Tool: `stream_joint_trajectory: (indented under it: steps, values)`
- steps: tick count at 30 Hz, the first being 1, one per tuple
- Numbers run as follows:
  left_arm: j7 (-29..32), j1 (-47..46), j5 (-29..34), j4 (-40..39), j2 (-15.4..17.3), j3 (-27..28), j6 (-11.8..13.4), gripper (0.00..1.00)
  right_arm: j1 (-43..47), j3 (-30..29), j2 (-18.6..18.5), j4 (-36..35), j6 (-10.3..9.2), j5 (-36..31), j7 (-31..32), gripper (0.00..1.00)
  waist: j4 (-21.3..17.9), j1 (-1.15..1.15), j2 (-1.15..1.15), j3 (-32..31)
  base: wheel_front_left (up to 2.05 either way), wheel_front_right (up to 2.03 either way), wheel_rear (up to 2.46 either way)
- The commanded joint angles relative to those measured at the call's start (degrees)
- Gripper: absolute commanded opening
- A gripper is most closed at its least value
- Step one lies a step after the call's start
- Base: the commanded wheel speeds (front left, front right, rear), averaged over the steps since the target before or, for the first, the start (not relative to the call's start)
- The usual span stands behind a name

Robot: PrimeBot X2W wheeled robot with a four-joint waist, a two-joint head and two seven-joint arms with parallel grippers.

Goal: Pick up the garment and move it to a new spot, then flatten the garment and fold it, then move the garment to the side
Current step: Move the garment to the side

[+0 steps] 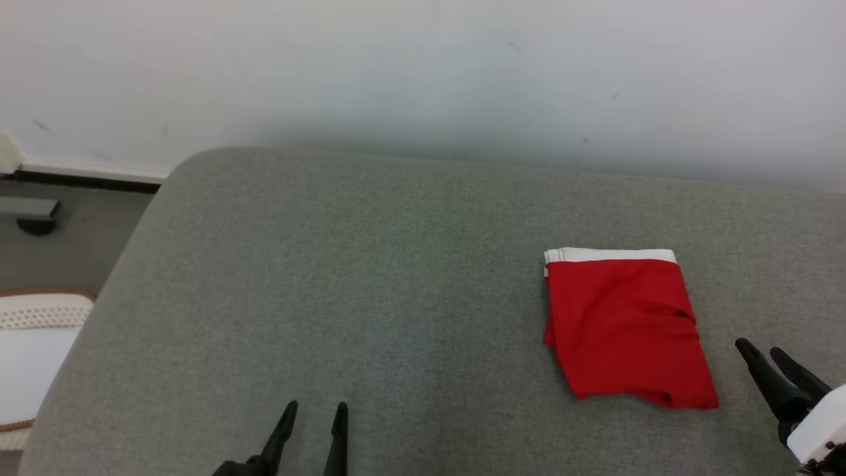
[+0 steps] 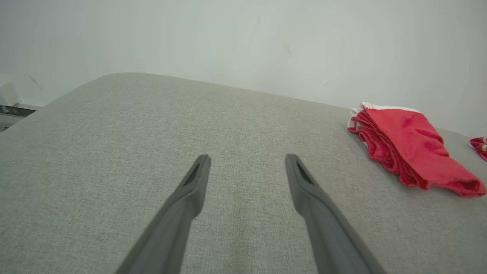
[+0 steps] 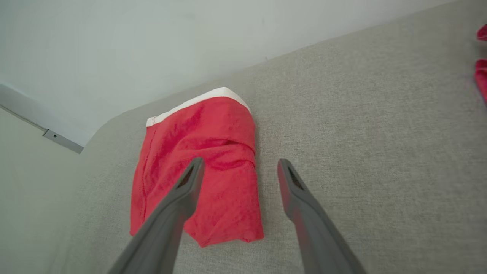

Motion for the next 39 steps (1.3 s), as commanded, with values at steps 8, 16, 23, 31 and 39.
stream_joint_trajectory:
  steps: [8,16,23,31,39]
  values:
    - [-0.1,-3.5,-2.0,-0.2,0.2,-2.7,1.3,1.0,-9.7,1.1,-3.2,9.4,-0.12,3.8,14.8,1.0,7.2,0.0,0.0,6.5,0.0,0.0,0.0]
    - [-0.1,-3.7,-2.6,0.0,0.2,-3.5,2.2,1.0,-13.3,-0.1,-1.8,15.8,-0.12,5.7,18.2,1.0,11.4,0.0,0.0,8.4,0.0,0.0,0.0]
    - [-0.1,-4.2,-2.7,-0.3,0.2,-3.3,2.5,1.0,-14.3,0.7,0.9,15.4,-0.13,7.5,17.0,0.0,11.3,0.0,0.0,8.8,0.0,0.0,0.0]
    - [-0.1,-4.2,-2.1,-0.3,0.2,-2.8,2.4,1.0,-15.5,3.7,-1.6,11.4,-0.13,6.6,14.2,0.0,5.1,0.0,0.0,8.4,0.0,0.0,0.0]
    - [-0.1,-6.1,-1.2,-0.6,0.2,-2.3,1.8,1.0,-19.1,4.1,-8.2,8.5,-0.12,4.3,14.0,0.0,-4.1,0.0,0.0,9.7,0.0,0.0,0.0]
